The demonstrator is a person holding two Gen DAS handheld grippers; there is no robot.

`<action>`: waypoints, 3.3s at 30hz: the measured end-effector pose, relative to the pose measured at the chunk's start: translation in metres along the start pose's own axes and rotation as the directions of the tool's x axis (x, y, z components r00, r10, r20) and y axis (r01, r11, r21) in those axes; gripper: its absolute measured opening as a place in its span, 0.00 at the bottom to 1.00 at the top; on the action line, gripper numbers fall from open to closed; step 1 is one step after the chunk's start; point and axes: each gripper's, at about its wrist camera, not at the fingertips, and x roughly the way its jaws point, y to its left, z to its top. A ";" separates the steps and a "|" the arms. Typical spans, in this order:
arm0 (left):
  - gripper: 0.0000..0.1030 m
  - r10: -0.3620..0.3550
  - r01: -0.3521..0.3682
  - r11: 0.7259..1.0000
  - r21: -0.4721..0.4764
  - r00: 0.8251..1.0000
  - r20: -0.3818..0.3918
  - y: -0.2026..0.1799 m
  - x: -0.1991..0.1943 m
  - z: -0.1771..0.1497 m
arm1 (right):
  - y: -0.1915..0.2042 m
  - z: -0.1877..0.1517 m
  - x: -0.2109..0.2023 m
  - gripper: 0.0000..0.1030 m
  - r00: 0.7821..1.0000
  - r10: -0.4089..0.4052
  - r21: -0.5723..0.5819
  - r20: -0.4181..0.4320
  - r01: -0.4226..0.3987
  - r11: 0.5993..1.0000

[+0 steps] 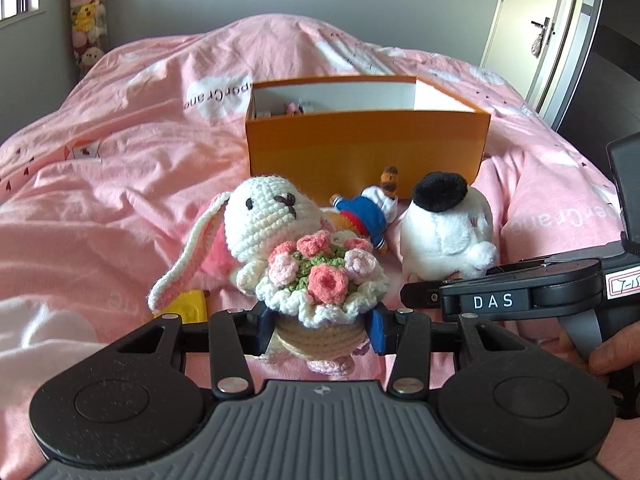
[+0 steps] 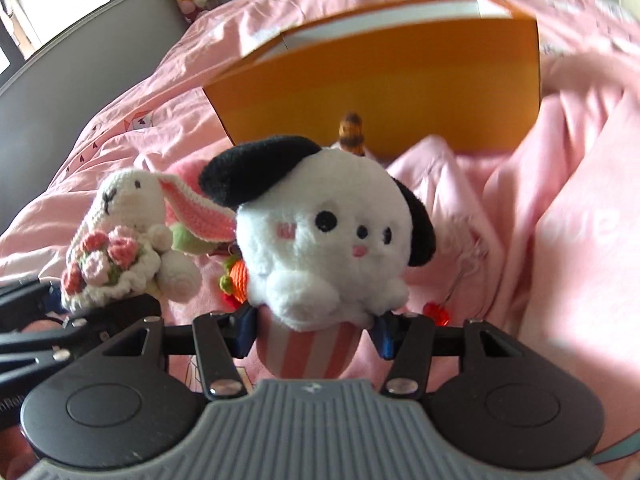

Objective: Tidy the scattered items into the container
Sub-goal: 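Grasp the white-and-black dog plush in the striped cup with the right tool, then lift both held plush toys over the orange box and lower them inside, then open the left tool to release the bunny while the right tool releases the dog plush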

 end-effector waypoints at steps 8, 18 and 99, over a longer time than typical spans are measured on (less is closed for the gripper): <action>0.51 -0.040 0.031 0.996 0.088 0.995 0.094 -0.012 -0.013 0.021 | 0.004 0.018 -0.023 0.56 0.999 -0.013 -0.089 0.049 0.018 0.996; 0.51 -0.062 0.034 0.985 0.171 0.985 0.160 -0.025 -0.013 0.056 | 0.002 0.058 -0.038 0.56 0.997 0.012 -0.126 0.077 -0.002 0.992; 0.49 -0.209 0.304 0.929 0.212 0.902 -0.378 -0.001 0.257 0.221 | -0.106 0.301 0.149 0.62 0.892 -0.180 -0.294 -0.416 0.055 0.954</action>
